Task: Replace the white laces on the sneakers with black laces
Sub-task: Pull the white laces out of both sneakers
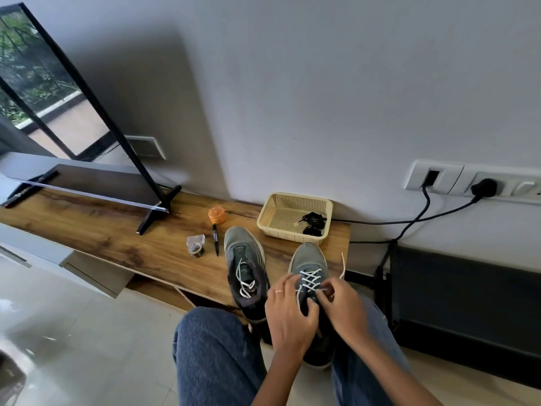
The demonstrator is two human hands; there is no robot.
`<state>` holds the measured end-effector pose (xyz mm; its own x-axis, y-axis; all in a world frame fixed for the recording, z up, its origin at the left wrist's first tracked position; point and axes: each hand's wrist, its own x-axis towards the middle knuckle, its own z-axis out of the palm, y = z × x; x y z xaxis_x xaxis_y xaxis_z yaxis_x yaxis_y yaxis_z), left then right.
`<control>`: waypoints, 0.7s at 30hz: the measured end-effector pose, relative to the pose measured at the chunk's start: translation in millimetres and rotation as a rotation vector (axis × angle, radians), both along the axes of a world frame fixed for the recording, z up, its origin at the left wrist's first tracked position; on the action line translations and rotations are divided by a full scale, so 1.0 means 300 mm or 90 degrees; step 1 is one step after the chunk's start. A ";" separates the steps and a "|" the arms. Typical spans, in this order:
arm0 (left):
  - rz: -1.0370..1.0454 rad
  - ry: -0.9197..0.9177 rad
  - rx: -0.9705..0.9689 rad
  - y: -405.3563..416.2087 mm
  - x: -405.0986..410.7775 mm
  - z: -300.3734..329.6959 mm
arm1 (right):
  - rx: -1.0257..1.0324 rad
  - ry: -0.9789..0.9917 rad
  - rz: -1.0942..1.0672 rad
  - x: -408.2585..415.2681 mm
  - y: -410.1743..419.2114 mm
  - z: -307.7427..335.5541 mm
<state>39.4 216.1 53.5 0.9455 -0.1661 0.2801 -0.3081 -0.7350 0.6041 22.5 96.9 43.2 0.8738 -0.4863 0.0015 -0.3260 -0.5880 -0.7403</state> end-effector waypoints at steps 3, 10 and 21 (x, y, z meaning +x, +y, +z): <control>-0.077 -0.066 0.103 -0.022 0.039 -0.021 | -0.010 0.004 0.004 -0.016 0.017 -0.022; -0.133 -0.071 0.282 -0.060 0.102 -0.034 | -0.022 0.022 -0.001 -0.019 -0.003 -0.027; 0.287 0.306 -0.322 -0.043 0.091 0.029 | 0.030 0.038 -0.079 -0.019 0.007 -0.031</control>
